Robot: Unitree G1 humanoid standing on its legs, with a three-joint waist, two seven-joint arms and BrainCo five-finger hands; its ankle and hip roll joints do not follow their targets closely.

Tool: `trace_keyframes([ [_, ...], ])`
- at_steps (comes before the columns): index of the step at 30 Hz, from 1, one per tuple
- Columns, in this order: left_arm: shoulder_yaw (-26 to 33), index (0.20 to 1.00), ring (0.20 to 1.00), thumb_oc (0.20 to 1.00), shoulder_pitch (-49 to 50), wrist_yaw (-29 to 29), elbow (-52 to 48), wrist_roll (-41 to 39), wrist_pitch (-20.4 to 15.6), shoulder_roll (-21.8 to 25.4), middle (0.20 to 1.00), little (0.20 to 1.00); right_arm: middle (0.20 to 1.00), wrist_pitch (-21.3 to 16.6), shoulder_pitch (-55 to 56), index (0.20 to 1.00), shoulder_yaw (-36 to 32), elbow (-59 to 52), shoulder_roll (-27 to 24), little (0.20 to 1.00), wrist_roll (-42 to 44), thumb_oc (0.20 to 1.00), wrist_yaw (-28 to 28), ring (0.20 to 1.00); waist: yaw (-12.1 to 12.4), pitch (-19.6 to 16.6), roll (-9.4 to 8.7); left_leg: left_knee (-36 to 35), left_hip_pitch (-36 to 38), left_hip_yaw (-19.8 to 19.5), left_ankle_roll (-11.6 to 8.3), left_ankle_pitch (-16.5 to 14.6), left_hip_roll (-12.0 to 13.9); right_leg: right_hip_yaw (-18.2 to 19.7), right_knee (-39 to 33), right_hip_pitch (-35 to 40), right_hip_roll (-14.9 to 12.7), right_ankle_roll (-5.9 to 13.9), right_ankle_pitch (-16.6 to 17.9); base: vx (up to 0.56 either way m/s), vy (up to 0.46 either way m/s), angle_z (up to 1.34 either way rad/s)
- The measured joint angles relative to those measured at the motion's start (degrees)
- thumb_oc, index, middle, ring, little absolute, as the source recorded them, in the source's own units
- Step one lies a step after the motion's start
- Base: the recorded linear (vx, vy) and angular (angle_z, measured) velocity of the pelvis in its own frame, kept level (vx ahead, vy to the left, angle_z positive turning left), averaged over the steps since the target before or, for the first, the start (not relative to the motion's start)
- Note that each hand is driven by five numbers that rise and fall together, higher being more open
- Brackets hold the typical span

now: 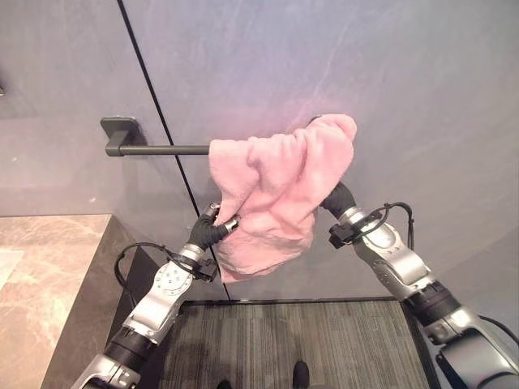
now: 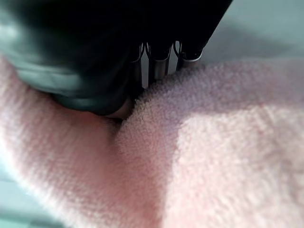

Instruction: Put brush and paste in cup on sink, flatten towel.

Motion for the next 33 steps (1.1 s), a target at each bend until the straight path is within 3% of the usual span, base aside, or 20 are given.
trace_keyframes([
  [2,1.0,0.3,0.3,0.3,0.5,0.0,-3.2,-1.8,-0.1,1.0,0.3,0.3,0.2,0.0,0.3,0.2,-0.6,-3.3,-0.1,0.2,0.1,0.2,0.7,0.2,0.1,0.1,-0.5,-0.1,-0.1,0.0,0.03,0.0,-0.1,0.0,0.0,-0.1,-0.1,0.16,-0.3,0.0,0.0,0.0],
  [6,2.1,0.313,0.313,0.313,3.1,0.0,-6.0,-4.0,-1.0,1.6,0.313,0.313,0.2,-0.5,2.9,0.2,-1.0,-6.2,1.0,0.2,0.2,0.2,1.1,0.2,0.1,-0.1,-1.7,-0.1,-0.5,-0.1,0.06,-0.1,-0.2,0.0,0.0,-0.3,-0.1,0.12,-0.3,0.0,0.008,0.0],
  [7,2.1,0.228,0.228,0.228,3.7,0.0,-5.9,-3.7,-1.0,1.7,0.228,0.228,0.2,-0.5,3.0,0.2,-0.8,-5.6,1.7,0.2,0.1,0.2,1.1,0.2,0.1,-0.2,-1.92,-0.1,-0.8,-0.2,0.06,0.0,-0.3,-0.1,0.0,-0.6,-0.2,0.09,-0.3,0.0,0.0,0.0],
  [9,2.0,0.2,0.2,0.2,4.3,0.2,-4.4,-3.2,-1.0,1.6,0.2,0.2,0.2,-0.5,3.0,0.2,-0.3,-3.5,3.5,0.2,0.1,0.2,0.9,0.2,0.2,-0.3,-2.14,0.0,-0.8,-0.2,0.06,0.0,-0.3,-0.1,0.0,-0.6,-0.1,-0.13,-0.1,0.0,0.0,0.0],
  [14,2.0,0.2,0.2,0.2,5.6,1.2,0.3,-3.1,-0.8,0.5,0.2,0.2,0.2,0.2,3.1,0.2,1.5,3.7,9.8,0.2,0.3,0.2,0.0,0.2,0.5,-0.3,-2.33,0.0,-0.9,-0.4,0.04,0.0,-0.3,-0.3,0.0,-0.6,-0.2,-0.14,-0.1,0.0,0.004,0.01],
  [16,2.0,0.2,0.2,0.2,5.6,2.6,4.0,-2.8,0.2,-0.2,0.2,0.2,0.2,0.6,3.1,0.2,2.4,9.4,13.5,0.2,4.1,0.2,-1.6,0.2,0.7,-0.3,-2.35,0.0,-0.9,-0.8,0.03,0.0,-0.3,-0.7,0.0,-0.4,-0.2,-0.14,-0.1,-0.02,0.024,0.09],
  [23,2.2,0.2,0.2,0.2,5.1,4.8,3.5,-1.6,0.5,-0.7,0.2,0.2,0.2,1.7,2.5,0.2,3.1,6.7,15.5,0.2,4.7,0.2,-3.4,0.2,2.4,-0.3,-2.35,0.0,-0.9,-1.2,-0.03,0.0,-0.4,-1.2,0.0,-0.2,-0.2,-0.06,-0.2,0.01,0.015,0.03],
  [33,8.4,0.2,0.2,0.2,1.8,9.1,-7.6,-0.9,-1.4,-0.7,0.2,0.2,0.2,0.4,-2.6,0.2,3.3,0.1,16.9,0.2,5.6,0.2,-5.4,0.2,3.1,-0.3,-2.44,0.0,-0.8,-1.3,-0.04,0.0,-0.4,-1.2,0.0,0.0,-0.2,-0.08,-0.1,0.0,0.0,0.0],
])
